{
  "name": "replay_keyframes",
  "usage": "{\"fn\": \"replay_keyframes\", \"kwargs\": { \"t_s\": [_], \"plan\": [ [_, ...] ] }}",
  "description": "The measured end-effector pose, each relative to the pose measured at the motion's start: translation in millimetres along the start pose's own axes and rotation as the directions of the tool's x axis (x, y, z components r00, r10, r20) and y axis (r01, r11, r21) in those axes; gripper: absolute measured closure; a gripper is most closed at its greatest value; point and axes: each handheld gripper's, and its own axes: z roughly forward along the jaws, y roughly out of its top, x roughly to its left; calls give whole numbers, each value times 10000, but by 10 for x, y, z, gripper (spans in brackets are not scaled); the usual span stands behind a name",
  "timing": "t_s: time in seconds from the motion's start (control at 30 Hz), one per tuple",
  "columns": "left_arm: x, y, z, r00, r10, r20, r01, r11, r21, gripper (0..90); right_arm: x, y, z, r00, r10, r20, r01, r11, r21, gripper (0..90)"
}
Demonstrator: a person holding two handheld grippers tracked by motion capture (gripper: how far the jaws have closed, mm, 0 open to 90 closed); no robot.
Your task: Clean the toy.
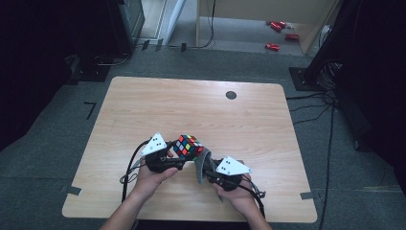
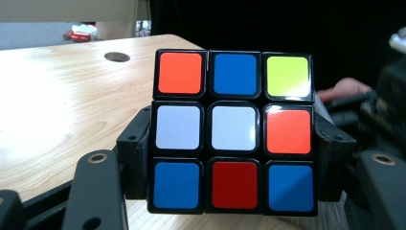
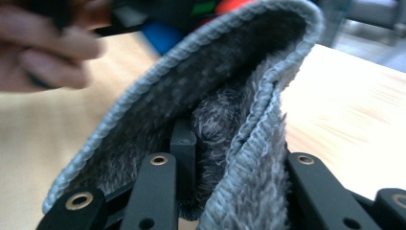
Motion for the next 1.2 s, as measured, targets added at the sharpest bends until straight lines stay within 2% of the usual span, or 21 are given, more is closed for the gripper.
{"fn": "replay_keyframes", "kwargs": {
  "t_s": [0.07, 0.1, 0.13, 0.17, 0.2, 0.27, 0.3, 0.4, 0.47, 0.57, 0.63, 0.7, 0.73, 0.77, 0.8, 0.83, 0.87, 0.93, 1.03, 1.2],
  "plan": [
    [8, -5, 0, 10000, -32, -36, 32, 10000, 0, 349, -128, -14, -58, 9970, 442, 630, -440, 9990, -51, 687],
    [15, -7, -2, 10000, -28, -57, 28, 10000, 10, 349, -128, -14, -58, 9970, 442, 630, -440, 9990, -51, 687],
    [20, -7, -3, 10000, -29, -63, 29, 10000, 11, 349, -261, -43, -121, 9879, 995, 1189, -991, 9950, -94, 687],
    [22, -7, -3, 10000, -36, -80, 36, 10000, 2, 349, -321, -59, -149, 9830, 1160, 1421, -1151, 9932, -144, 687],
    [25, -6, -4, 10000, -34, -89, 34, 10000, 1, 349, -321, -59, -149, 9830, 1160, 1421, -1151, 9932, -144, 687],
    [26, -8, -2, 9999, -19, -109, 19, 10000, 10, 349, -414, -88, -197, 9736, 1355, 1837, -1352, 9907, -144, 686],
    [27, -9, 0, 9999, -16, -108, 16, 10000, 24, 349, -490, -118, -231, 9621, 1680, 2149, -1686, 9856, -156, 680],
    [27, -14, 8, 9999, 11, -119, -10, 10000, 62, 349, -586, -185, -249, 9419, 2084, 2633, -2153, 9765, -27, 674],
    [24, -20, 14, 9999, 43, -138, -41, 9999, 113, 349, -624, -236, -242, 9344, 2202, 2799, -2344, 9720, 177, 670],
    [23, -24, 18, 9999, 62, -143, -60, 9999, 131, 349, -633, -271, -222, 9340, 2081, 2904, -2285, 9728, 376, 662],
    [25, -28, 21, 9999, 53, -156, -51, 9999, 141, 349, -628, -286, -195, 9375, 2004, 2846, -2245, 9730, 543, 635],
    [28, -30, 23, 9998, 43, -174, -40, 9999, 153, 349, -628, -297, -164, 9403, 2116, 2666, -2391, 9681, 748, 542],
    [28, -30, 23, 9998, 43, -174, -40, 9999, 153, 349, -628, -297, -164, 9403, 2116, 2666, -2391, 9681, 748, 542],
    [30, -29, 22, 9998, 34, -177, -31, 9999, 152, 349, -624, -294, -161, 9399, 2070, 2715, -2358, 9687, 776, 497],
    [36, -27, 17, 9998, 2, -184, 0, 9999, 124, 349, -618, -272, -163, 9409, 1935, 2780, -2236, 9713, 807, 412],
    [36, -27, 17, 9998, 2, -184, 0, 9999, 124, 349, -618, -272, -163, 9409, 1935, 2780, -2236, 9713, 807, 412],
    [39, -25, 14, 9998, 5, -198, -3, 9999, 122, 348, -616, -234, -173, 9390, 1962, 2823, -2285, 9697, 860, 296],
    [48, -23, 7, 9998, -7, -213, 9, 10000, 96, 349, -613, -188, -183, 9357, 1938, 2949, -2298, 9689, 922, 198],
    [63, -15, -9, 9997, -96, -236, 97, 9999, 37, 348, -598, -128, -218, 9357, 1863, 2996, -2140, 9749, 620, 149],
    [74, 0, -24, 9994, -144, -312, 144, 9999, 26, 349, -573, -62, -282, 9407, 1664, 2956, -1802, 9834, 200, 147]
  ]
}}
